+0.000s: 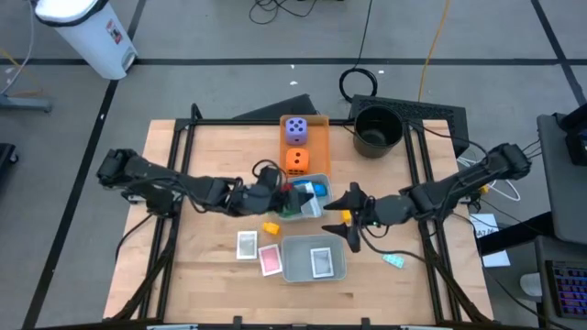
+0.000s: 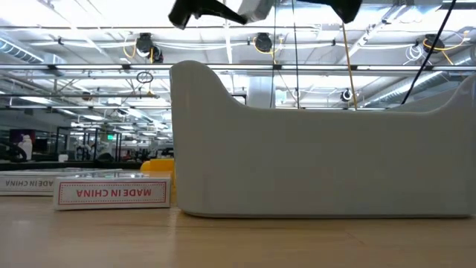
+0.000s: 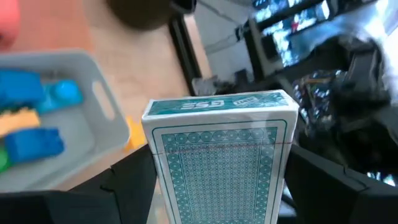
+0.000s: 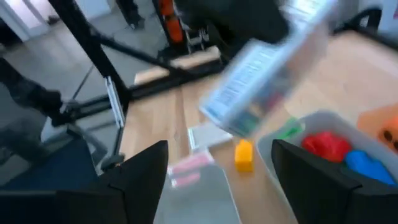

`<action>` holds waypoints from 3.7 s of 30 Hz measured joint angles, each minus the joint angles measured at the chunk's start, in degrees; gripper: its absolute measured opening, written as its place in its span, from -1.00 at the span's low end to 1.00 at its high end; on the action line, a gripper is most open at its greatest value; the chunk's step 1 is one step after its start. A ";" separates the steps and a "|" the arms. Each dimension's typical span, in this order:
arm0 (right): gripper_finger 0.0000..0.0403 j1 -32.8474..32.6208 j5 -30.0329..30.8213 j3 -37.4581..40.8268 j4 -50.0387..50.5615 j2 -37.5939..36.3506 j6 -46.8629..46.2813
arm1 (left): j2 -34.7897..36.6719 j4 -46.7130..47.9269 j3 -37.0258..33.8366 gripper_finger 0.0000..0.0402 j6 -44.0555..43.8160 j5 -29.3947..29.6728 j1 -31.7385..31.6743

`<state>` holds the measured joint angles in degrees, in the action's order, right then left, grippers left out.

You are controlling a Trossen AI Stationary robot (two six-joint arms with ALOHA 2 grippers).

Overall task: Pick & Place Toys
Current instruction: Put the white and blue and green playing card pack into the bottom gray bin

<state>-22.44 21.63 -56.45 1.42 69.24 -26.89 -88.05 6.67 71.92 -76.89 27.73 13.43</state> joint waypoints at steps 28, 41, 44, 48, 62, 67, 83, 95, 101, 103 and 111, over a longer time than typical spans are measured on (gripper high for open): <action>-0.01 2.45 27.85 0.00 -20.18 9.13 7.14 | -0.02 -8.46 0.00 0.58 2.84 0.87 -4.89; -0.68 2.49 29.19 0.00 -21.64 9.07 13.25 | -0.02 -9.73 -0.04 0.67 5.12 1.22 -5.15; -0.68 2.49 28.05 0.00 -23.22 8.54 15.48 | 0.04 -10.60 -0.04 0.71 6.95 0.75 -5.16; -0.68 2.49 27.46 0.00 -23.35 7.04 17.23 | 0.04 -13.35 -0.04 0.72 10.35 0.21 -5.37; -0.68 1.90 24.11 -0.02 -20.01 0.40 19.03 | 7.71 -17.09 -0.02 0.72 28.91 0.37 -6.22; -0.68 0.65 14.64 -0.01 -14.67 -0.58 18.37 | 11.87 -15.76 0.02 0.73 33.67 0.34 -5.90; -0.68 7.07 -25.04 0.00 5.39 1.11 -2.62 | 19.60 -3.53 0.03 0.73 39.83 -5.09 -1.98; -0.68 13.05 -41.44 -12.81 19.07 16.35 4.79 | 19.37 4.46 0.00 0.73 40.49 -7.43 -2.05; -0.68 13.44 -45.59 -24.89 31.74 25.89 13.89 | 19.34 6.88 0.00 0.73 40.79 -11.57 -2.03; -0.68 13.57 -47.10 -28.24 35.61 28.91 15.68 | 19.34 7.79 0.00 0.73 40.83 -12.83 -2.05; -0.68 13.75 -47.43 -36.90 41.01 38.78 18.19 | 19.32 9.42 0.00 0.73 42.95 -16.04 -2.09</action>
<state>-8.69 -25.80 -93.35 42.43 108.02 -8.70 -68.73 16.09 71.92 -33.94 11.70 11.33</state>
